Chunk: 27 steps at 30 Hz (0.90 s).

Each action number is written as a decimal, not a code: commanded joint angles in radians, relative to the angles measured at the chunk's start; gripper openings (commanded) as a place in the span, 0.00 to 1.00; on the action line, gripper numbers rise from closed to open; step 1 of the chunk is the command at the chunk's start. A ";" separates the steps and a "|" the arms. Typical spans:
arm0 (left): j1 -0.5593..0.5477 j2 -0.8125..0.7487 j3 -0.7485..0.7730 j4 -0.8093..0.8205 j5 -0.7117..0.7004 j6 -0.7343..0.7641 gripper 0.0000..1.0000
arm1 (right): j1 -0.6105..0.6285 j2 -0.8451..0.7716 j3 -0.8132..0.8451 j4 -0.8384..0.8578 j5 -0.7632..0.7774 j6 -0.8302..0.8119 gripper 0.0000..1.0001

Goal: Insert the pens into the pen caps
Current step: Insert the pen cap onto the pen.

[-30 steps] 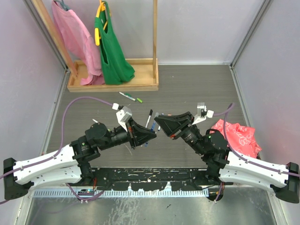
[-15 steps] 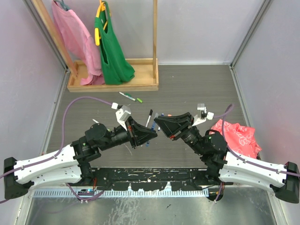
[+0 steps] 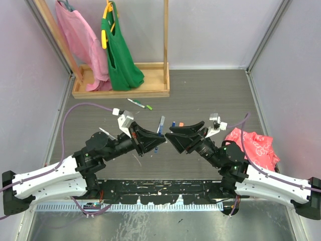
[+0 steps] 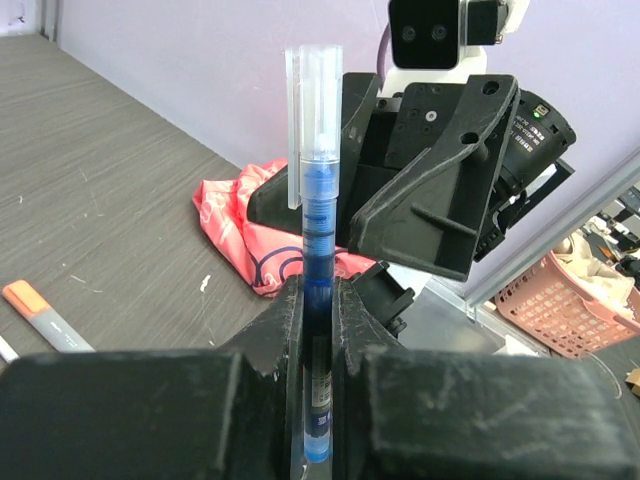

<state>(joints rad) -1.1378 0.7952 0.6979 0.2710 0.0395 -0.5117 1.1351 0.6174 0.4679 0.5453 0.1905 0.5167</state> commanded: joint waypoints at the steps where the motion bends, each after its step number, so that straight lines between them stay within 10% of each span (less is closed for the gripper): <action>1: 0.001 -0.031 0.053 -0.010 -0.026 0.048 0.00 | 0.003 -0.085 0.057 -0.076 0.074 -0.041 0.57; 13: 0.001 -0.027 0.215 -0.462 -0.108 0.165 0.00 | 0.002 -0.071 0.293 -0.507 0.356 0.008 0.60; 27: 0.001 0.008 0.246 -0.566 -0.082 0.185 0.00 | 0.003 0.167 0.404 -0.400 0.249 0.137 0.61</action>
<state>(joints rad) -1.1378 0.8017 0.9047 -0.3031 -0.0559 -0.3454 1.1351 0.7456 0.8211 0.0582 0.4881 0.6041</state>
